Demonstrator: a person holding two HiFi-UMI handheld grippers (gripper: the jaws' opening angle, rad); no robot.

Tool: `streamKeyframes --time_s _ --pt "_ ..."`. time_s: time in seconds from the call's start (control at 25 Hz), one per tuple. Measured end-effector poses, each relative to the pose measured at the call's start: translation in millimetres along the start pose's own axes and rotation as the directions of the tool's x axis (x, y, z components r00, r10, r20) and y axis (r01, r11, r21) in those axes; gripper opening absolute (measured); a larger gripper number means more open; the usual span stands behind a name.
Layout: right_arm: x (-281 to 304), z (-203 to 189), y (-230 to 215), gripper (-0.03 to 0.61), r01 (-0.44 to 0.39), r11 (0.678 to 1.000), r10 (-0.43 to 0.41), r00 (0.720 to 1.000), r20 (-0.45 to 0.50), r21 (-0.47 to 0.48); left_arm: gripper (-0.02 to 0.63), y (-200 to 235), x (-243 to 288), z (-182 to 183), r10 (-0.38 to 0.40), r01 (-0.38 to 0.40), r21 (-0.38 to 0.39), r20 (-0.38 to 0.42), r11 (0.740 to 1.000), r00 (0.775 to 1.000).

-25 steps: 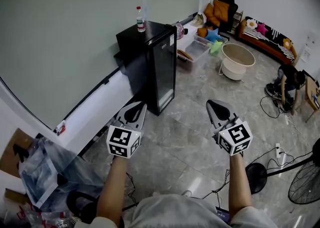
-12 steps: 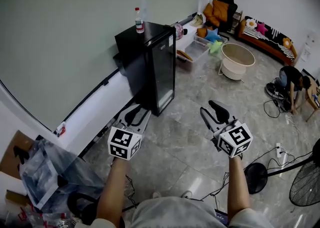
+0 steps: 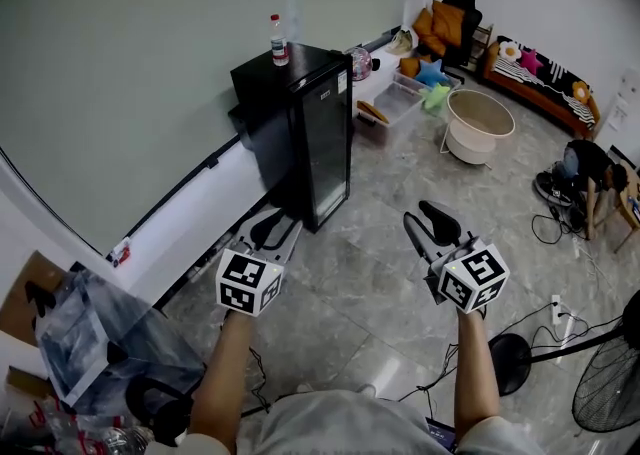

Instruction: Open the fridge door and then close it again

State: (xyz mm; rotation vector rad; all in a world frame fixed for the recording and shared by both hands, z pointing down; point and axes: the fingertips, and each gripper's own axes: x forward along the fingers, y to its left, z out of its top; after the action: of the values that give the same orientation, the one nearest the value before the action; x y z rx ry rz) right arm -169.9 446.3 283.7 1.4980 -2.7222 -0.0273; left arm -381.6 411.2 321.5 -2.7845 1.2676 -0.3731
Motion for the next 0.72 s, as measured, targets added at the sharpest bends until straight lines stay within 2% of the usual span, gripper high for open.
streamKeyframes --time_s 0.16,0.28,0.48,0.72 --pt "-8.5 2.9 -23.3 0.14 0.002 1.0 -0.002 1.0 0.018 0.0 0.107 -11.5 12.6 4.0 0.019 -0.019 -0.015 0.0 1.0 1.0" --pt "-21.5 -1.4 -43.5 0.074 -0.006 1.0 0.006 1.0 0.013 0.001 0.107 -26.1 23.3 3.0 0.036 -0.037 -0.032 -0.008 0.999 0.999" --pt "-36.1 -17.6 -70.6 0.104 -0.061 0.997 0.062 0.998 -0.031 0.038 0.107 -49.7 44.1 0.0 0.058 -0.059 -0.04 -0.04 0.997 0.998" --pt "-35.4 -33.9 -108.0 0.11 -0.039 0.997 0.042 0.998 -0.04 0.069 0.107 -56.2 71.5 -6.2 0.06 -0.064 -0.046 -0.072 0.997 0.996"
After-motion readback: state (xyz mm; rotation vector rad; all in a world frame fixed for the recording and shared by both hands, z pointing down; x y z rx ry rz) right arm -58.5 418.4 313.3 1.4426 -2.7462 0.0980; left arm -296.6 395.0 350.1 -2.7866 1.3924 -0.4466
